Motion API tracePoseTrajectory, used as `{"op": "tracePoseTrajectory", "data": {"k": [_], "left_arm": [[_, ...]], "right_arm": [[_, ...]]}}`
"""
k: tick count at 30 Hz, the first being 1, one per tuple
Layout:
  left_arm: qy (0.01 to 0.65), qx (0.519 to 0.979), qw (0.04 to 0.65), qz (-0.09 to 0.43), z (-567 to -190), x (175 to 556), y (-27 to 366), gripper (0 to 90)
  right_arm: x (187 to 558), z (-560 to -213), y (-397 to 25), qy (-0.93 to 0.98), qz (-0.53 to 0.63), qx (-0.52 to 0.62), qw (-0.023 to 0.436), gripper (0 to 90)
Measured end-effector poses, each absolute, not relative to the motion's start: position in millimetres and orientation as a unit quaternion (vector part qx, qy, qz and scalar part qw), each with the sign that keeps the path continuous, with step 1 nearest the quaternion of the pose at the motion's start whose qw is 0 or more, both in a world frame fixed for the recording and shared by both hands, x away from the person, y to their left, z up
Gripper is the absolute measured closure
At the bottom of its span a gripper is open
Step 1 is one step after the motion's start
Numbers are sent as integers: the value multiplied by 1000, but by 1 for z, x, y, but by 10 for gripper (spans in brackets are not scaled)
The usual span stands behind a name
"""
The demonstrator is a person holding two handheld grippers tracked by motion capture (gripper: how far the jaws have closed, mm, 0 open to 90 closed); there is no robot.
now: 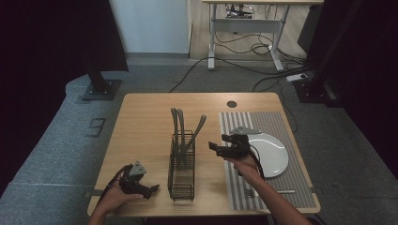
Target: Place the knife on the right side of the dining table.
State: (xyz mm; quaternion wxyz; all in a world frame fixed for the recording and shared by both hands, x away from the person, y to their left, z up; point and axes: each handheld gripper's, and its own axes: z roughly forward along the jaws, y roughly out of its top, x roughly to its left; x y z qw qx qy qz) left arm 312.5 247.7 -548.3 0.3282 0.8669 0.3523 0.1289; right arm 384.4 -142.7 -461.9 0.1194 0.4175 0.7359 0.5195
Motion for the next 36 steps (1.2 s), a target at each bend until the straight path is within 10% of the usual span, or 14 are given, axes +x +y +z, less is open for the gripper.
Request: {"op": "tracePoseTrajectory", "data": {"k": [36], "left_arm": [[356,865,328,131,-548,312,247,0]], "right_arm": [[422,-436,-97,740,558,370,68,533]]}}
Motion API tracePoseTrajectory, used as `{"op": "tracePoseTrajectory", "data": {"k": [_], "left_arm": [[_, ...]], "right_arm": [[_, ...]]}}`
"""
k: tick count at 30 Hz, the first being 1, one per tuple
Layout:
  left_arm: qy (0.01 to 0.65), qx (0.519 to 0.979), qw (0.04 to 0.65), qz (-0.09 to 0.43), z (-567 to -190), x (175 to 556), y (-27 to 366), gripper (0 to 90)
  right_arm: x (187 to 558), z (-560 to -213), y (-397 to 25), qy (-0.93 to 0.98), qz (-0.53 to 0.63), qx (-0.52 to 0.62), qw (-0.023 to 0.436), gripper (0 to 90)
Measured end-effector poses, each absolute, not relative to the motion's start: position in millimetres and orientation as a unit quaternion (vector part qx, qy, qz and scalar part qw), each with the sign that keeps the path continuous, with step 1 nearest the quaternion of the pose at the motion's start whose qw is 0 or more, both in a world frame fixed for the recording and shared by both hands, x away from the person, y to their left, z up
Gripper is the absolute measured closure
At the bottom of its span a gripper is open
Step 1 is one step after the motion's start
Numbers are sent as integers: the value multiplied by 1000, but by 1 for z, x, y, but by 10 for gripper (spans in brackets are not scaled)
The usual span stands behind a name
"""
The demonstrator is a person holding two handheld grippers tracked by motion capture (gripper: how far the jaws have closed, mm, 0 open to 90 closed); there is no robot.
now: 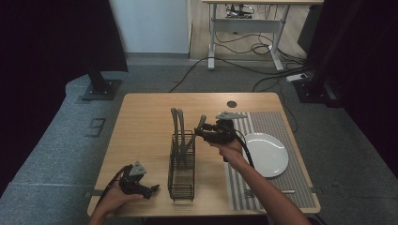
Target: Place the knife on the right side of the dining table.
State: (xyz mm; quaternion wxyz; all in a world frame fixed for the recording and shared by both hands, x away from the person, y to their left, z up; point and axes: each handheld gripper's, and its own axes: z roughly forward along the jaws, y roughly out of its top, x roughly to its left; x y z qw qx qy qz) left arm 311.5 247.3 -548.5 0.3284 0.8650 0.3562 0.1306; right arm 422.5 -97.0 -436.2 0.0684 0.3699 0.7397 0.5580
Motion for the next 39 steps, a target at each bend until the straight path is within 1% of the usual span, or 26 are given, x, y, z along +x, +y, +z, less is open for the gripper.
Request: {"op": "tracePoseTrajectory", "data": {"k": [2,3,4,5,7,9,10,11,14,17,23,24,32,35,39], "left_arm": [[356,865,328,131,-548,312,247,0],[356,865,328,131,-548,312,247,0],[356,865,328,131,-548,312,247,0],[356,865,328,131,-548,312,247,0],[356,865,328,131,-548,312,247,0],[356,865,328,131,-548,312,247,0],[356,865,328,131,-548,312,247,0],[356,865,328,131,-548,312,247,0],[356,865,328,131,-548,312,247,0],[356,865,328,131,-548,312,247,0],[356,865,328,131,-548,312,247,0],[356,865,329,130,-548,312,247,0],[356,865,328,131,-548,312,247,0],[356,865,328,131,-548,311,247,0],[356,865,328,131,-548,312,247,0]], "right_arm": [[424,-437,-95,742,557,368,66,546],[427,-438,-92,742,558,367,61,580],[427,-438,-92,742,558,367,61,580],[429,-439,-89,742,560,365,54,612],[430,-440,-88,743,559,365,53,625],[431,-441,-85,743,559,364,46,664],[431,-441,-85,743,559,364,46,664],[432,-442,-84,744,559,363,43,694],[433,-442,-83,743,561,364,41,708],[436,-444,-85,736,568,367,21,730],[437,-445,-86,729,578,367,7,752],[436,-445,-86,724,584,367,-3,768],[431,-442,-82,712,603,359,-18,808],[429,-441,-81,705,610,360,-33,823],[426,-438,-81,703,617,353,-24,826]]}}
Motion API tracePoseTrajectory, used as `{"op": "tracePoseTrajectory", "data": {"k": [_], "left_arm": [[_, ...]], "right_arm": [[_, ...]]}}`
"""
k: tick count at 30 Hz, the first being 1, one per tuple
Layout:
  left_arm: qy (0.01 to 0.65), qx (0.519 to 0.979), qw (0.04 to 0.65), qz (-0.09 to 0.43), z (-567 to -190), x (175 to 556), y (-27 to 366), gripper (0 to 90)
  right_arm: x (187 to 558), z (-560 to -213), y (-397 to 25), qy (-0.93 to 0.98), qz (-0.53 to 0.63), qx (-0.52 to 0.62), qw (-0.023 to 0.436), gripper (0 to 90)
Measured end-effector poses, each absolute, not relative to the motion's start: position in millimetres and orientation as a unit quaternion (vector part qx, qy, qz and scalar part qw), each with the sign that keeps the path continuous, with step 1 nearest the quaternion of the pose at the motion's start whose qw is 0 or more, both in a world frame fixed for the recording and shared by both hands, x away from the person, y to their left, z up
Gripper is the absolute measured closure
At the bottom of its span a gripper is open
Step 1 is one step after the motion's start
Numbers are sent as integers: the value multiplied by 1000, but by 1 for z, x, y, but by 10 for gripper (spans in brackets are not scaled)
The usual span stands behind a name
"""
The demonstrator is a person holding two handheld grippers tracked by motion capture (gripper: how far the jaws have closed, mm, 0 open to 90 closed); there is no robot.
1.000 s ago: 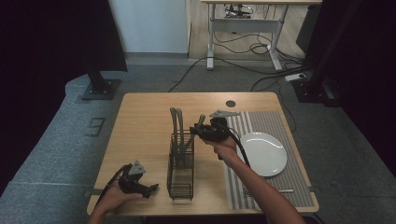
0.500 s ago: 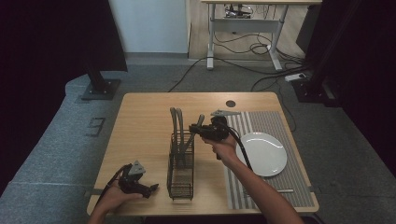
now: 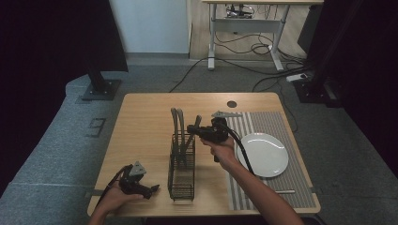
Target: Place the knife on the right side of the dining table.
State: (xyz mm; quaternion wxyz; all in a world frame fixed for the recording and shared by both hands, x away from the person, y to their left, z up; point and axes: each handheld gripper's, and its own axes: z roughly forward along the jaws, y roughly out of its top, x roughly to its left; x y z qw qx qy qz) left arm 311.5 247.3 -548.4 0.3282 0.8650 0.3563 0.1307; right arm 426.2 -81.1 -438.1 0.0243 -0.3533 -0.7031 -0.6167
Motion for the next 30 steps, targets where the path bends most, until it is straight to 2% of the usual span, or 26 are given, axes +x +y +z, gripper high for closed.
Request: {"op": "tracePoseTrajectory", "data": {"k": [19,30], "left_arm": [[355,866,327,131,-548,312,247,0],[356,866,328,131,-548,312,247,0]], "right_arm": [[420,-413,-110,-667,-657,-352,1,827],[414,-392,-137,-654,-677,-336,-30,826]]}}
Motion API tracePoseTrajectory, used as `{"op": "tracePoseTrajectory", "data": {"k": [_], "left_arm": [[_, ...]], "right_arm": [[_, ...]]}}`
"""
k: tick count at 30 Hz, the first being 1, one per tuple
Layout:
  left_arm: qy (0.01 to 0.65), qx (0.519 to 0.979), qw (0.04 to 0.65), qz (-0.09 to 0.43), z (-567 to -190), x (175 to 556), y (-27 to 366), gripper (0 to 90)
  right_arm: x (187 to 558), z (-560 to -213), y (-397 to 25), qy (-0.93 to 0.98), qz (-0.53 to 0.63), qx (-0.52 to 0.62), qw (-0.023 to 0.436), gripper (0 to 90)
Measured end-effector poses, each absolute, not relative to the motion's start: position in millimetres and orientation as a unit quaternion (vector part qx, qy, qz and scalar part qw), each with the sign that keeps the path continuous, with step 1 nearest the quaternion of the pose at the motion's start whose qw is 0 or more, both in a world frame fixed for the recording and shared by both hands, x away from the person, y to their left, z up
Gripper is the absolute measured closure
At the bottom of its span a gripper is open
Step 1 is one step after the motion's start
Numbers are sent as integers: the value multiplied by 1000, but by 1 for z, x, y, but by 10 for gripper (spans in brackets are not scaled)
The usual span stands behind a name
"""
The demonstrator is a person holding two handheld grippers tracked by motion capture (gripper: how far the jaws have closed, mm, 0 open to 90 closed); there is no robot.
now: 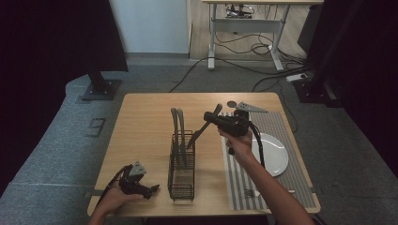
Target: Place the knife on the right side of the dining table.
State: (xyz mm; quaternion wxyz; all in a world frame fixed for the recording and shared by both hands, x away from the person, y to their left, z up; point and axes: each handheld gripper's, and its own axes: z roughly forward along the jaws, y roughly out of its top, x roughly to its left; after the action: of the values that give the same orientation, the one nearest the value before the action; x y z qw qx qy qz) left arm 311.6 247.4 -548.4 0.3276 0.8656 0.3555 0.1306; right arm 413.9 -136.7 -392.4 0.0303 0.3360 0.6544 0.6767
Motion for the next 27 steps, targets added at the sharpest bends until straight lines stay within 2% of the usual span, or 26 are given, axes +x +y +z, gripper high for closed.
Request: {"op": "tracePoseTrajectory", "data": {"k": [27], "left_arm": [[356,865,328,131,-548,312,247,0]], "right_arm": [[399,-365,-179,621,708,333,54,827]]}}
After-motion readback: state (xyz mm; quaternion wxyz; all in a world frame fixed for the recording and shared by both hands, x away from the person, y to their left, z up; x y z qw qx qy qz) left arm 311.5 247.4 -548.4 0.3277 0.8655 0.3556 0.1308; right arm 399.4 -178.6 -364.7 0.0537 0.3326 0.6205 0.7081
